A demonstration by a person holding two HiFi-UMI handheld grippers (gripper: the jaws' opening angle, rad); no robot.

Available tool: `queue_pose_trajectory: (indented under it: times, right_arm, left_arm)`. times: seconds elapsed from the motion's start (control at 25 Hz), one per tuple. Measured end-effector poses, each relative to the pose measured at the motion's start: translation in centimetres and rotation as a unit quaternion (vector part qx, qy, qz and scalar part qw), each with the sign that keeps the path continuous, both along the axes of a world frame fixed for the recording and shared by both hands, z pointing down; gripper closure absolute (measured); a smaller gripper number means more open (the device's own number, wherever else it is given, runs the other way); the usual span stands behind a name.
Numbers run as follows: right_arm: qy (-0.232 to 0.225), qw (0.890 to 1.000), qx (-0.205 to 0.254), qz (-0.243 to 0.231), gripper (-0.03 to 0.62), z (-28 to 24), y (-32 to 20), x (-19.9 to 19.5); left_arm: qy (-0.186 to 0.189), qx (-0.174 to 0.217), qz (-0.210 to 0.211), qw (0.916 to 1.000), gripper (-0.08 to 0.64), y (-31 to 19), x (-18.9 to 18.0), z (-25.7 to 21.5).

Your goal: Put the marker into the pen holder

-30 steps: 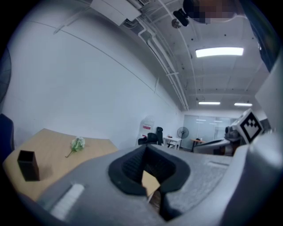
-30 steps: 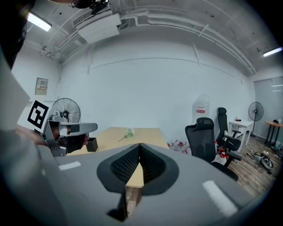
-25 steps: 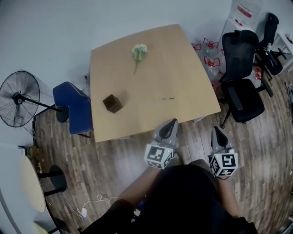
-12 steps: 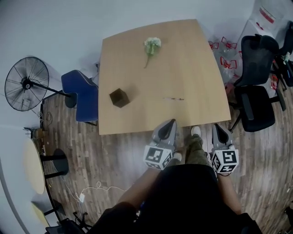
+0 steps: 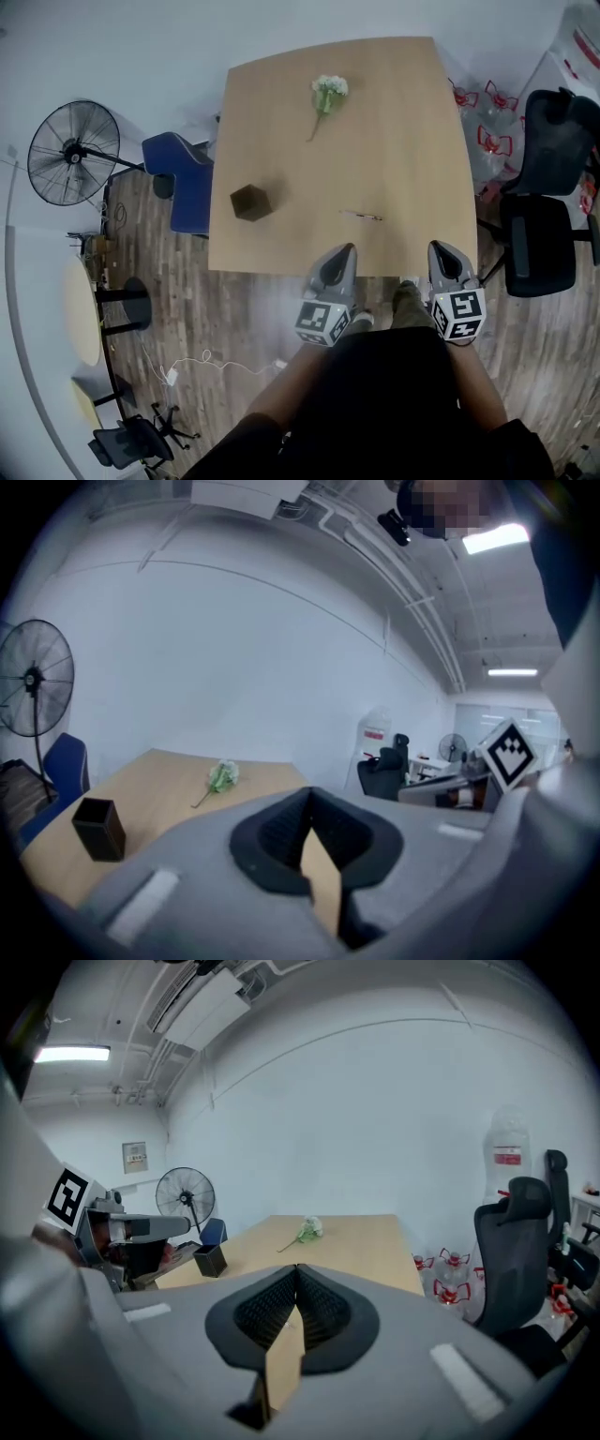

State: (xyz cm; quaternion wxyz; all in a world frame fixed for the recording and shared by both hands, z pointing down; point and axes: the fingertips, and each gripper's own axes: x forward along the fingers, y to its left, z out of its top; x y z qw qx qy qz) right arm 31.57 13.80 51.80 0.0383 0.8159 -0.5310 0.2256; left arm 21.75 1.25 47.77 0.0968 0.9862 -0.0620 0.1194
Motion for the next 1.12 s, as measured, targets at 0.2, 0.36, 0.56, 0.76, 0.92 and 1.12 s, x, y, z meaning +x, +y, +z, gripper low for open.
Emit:
queue_pose_trajectory:
  times: [0.2,0.36,0.56,0.76,0.92,1.12]
  right_arm:
    - [-0.006,0.997,-0.013,-0.077,0.591,0.8,-2.6,2.5]
    - [-0.01,0.989,-0.024,-0.148,0.589,2.3,-5.0,3.4]
    - [-0.024,0.975,-0.027,-0.217,0.589,4.6,-7.4,3.1]
    - [-0.02,0.959,-0.055,-0.277,0.589,7.4,-11.8,2.2]
    - [-0.017,0.943,-0.097,-0.318,0.58,10.7,-15.3,1.2]
    - [-0.017,0.921,-0.149,-0.359,0.565,15.0,-18.9,-0.1]
  left_arm:
    - [-0.013,0.012,-0.045,0.9988,0.558,-1.5,2.4,0.2]
    - [-0.015,0.022,-0.087,0.9958,0.558,-2.6,3.5,-0.1]
    - [-0.02,0.02,-0.144,0.9892,0.558,-3.8,2.9,0.3]
    - [-0.017,0.006,-0.185,0.9825,0.558,-5.5,1.5,0.3]
    - [-0.015,-0.001,-0.205,0.9786,0.558,-6.9,0.7,0.7]
    - [-0.015,-0.024,-0.225,0.9739,0.558,-9.6,-0.6,1.6]
